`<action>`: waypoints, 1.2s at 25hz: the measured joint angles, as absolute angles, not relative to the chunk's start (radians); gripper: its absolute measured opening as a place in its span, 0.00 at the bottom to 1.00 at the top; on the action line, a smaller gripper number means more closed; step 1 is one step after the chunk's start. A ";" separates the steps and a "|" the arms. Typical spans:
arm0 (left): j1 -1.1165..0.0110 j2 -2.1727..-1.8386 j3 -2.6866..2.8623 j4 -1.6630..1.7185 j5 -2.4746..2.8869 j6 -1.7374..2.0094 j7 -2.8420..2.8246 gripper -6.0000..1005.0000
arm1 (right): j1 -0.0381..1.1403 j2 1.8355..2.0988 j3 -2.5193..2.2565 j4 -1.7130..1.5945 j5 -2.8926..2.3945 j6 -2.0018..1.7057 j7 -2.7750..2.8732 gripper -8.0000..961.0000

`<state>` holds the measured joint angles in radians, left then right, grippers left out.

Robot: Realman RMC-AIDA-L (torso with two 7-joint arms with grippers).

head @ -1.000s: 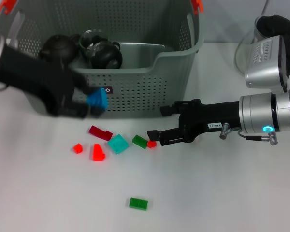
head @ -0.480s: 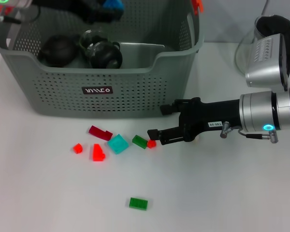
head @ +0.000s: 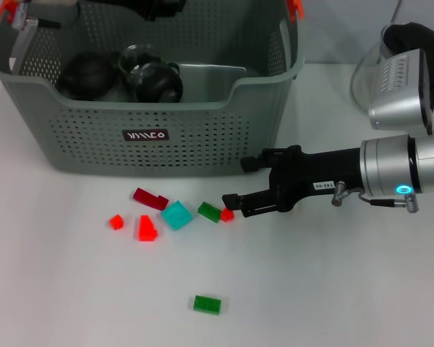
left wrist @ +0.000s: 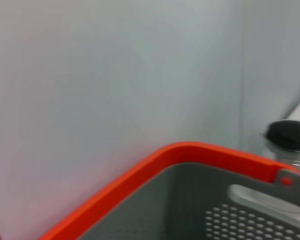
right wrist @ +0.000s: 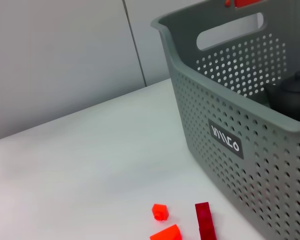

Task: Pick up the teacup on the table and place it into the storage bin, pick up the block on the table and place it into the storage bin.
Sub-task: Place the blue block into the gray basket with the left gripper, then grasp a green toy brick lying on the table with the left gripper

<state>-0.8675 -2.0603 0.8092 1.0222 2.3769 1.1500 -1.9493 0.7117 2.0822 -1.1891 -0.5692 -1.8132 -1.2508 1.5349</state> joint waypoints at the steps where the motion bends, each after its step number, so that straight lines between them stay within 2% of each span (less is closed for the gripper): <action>1: -0.866 -2.062 0.814 1.020 2.380 1.135 -1.954 0.45 | 0.712 2.081 -1.190 -0.569 -1.813 -1.252 1.536 0.96; 9: -0.861 -2.051 0.819 1.016 2.409 1.090 -1.990 0.48 | 0.707 2.074 -1.189 -0.569 -1.813 -1.263 1.540 0.96; 13: -0.857 -2.030 0.808 1.020 2.407 1.096 -2.010 0.63 | 0.706 2.074 -1.189 -0.569 -1.813 -1.263 1.535 0.96; 20: -0.811 -2.024 0.761 1.152 2.329 1.324 -1.955 0.90 | 0.707 2.073 -1.189 -0.569 -1.813 -1.261 1.533 0.96; 22: -0.786 -2.024 0.746 1.206 2.276 1.473 -1.892 0.89 | 0.708 2.072 -1.189 -0.569 -1.813 -1.258 1.533 0.96; 27: -0.719 -2.045 0.722 1.326 2.183 1.765 -1.753 0.89 | 0.709 2.071 -1.189 -0.569 -1.813 -1.254 1.532 0.96; 30: -0.658 -2.081 0.730 1.438 2.163 1.908 -1.702 0.89 | 0.707 2.071 -1.189 -0.569 -1.813 -1.254 1.532 0.96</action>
<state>-0.6576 -2.0810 0.7296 1.4381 2.1626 1.9076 -1.7016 0.7068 2.0709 -1.1888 -0.5691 -1.8131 -1.2536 1.5315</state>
